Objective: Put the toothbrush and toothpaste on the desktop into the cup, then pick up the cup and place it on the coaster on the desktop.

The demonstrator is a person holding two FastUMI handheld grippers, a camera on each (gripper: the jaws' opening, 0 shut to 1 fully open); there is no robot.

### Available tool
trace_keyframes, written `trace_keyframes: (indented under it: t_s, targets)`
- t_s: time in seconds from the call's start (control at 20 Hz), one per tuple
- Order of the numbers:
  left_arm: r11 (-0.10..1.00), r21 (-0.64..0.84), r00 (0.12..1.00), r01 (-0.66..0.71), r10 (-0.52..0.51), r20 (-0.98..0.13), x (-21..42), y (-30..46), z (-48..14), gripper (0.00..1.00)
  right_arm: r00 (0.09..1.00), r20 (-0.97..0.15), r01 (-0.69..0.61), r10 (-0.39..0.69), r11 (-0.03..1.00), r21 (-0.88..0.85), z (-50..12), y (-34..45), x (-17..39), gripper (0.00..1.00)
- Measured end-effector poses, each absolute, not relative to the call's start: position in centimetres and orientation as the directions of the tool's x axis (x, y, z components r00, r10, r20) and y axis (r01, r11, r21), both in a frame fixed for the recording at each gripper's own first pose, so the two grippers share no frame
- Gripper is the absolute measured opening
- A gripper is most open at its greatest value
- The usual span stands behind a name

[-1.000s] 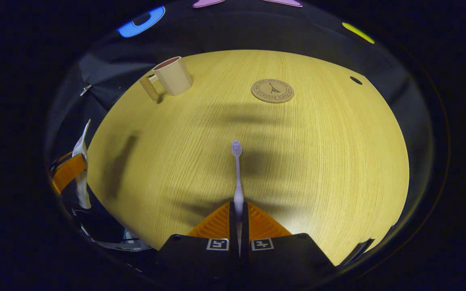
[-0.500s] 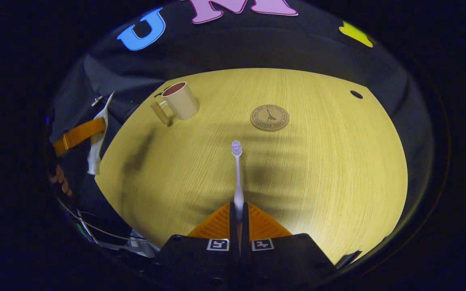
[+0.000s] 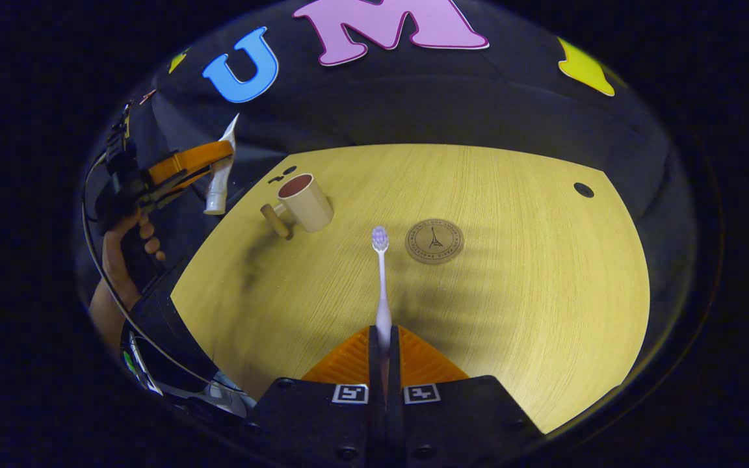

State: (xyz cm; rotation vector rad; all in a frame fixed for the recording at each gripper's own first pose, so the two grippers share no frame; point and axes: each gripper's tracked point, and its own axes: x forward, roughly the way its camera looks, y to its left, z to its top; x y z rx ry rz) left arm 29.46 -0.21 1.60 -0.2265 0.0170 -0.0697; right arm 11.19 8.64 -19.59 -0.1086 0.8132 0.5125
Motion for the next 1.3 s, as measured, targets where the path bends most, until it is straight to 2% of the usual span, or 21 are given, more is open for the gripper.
trace_keyframes:
  t_s: [0.05,0.1,0.25,0.5,0.75,1.05,1.1,1.2,1.3]
  targets:
    - [0.969,-0.236,0.998,0.066,-0.066,0.008,30.7,-0.1,1.8,0.16,0.578,-0.711,-0.472,0.401,0.875,0.109,-19.3,8.6,11.4,0.05]
    - [0.966,-0.252,0.998,0.065,-0.061,0.023,32.0,0.0,1.6,0.2,0.579,-0.704,-0.47,0.411,0.874,0.123,-19.2,8.8,11.5,0.05]
    - [0.944,-0.323,0.995,0.074,-0.049,0.085,35.0,0.0,1.6,0.2,0.62,-0.643,-0.487,0.449,0.863,0.134,-18.8,9.4,12.7,0.05]
    - [0.951,-0.302,0.988,0.063,-0.018,0.152,38.9,0.7,0.3,0.21,0.595,-0.671,-0.487,0.442,0.863,0.137,-20.8,9.9,13.1,0.05]
    - [0.96,-0.28,0.989,0.026,0.016,0.144,41.6,1.6,-2.7,0.21,0.58,-0.685,-0.473,0.441,0.867,0.157,-22.5,10.7,13.2,0.05]
    - [0.981,-0.196,0.996,0.007,0.01,0.087,41.3,1.1,-5.8,0.28,0.571,-0.697,-0.474,0.433,0.867,0.151,-23.3,10.8,13.3,0.05]
    - [0.982,-0.188,0.997,0.007,0.008,0.077,40.8,1.0,-6.1,0.32,0.572,-0.695,-0.47,0.436,0.868,0.157,-23.2,11.0,13.4,0.05]
    - [0.985,-0.175,0.995,0.005,0.012,0.097,39.2,1.1,-5.1,0.55,0.577,-0.684,-0.46,0.447,0.869,0.18,-22.8,11.6,13.9,0.05]
    - [0.987,-0.16,0.995,-0.001,0.017,0.098,36.7,1.5,-4.3,0.84,0.592,-0.661,-0.461,0.461,0.866,0.192,-21.8,12.6,14.6,0.05]
